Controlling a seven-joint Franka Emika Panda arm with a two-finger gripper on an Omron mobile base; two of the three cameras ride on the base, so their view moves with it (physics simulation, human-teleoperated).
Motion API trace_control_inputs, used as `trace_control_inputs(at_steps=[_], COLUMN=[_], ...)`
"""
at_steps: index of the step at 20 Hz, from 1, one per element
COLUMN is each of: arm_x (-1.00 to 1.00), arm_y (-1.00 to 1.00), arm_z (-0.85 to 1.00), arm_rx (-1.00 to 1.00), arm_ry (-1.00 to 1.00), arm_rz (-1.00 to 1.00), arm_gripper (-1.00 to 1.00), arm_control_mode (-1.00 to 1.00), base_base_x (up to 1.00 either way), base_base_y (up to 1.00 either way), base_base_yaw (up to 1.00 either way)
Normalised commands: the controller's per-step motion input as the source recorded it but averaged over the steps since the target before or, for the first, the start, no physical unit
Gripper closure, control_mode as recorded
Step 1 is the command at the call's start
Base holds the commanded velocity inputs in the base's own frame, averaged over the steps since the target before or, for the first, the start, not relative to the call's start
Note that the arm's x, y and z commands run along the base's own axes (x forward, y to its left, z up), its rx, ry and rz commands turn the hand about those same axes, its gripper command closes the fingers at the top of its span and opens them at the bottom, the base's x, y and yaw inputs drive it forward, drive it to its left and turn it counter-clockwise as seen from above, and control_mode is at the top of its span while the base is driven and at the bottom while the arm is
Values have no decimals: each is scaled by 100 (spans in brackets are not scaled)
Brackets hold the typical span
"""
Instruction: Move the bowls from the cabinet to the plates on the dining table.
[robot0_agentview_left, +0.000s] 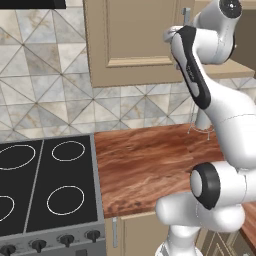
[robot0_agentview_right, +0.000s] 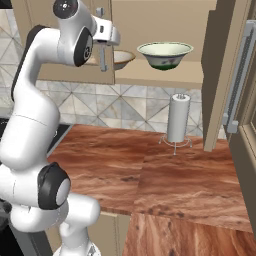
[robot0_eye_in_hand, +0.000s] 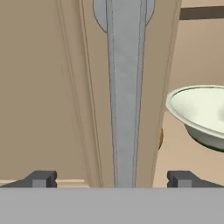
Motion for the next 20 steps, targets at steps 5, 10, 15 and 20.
trace_control_inputs(at_steps=[5, 10, 15, 20], arm_x=[24, 25, 20, 16], arm_y=[-6, -6, -4, 0], arm_z=[0, 0, 0, -4], arm_rx=[1, 0, 0, -1], arm_ry=[-1, -3, -5, -6], arm_rz=[1, 1, 1, 0], arm_gripper=[-100, -100, -100, 100], arm_control_mode=[-100, -100, -100, -100], base_base_x=[0, 0, 0, 0], base_base_y=[0, 0, 0, 0], base_base_yaw=[0, 0, 0, 0])
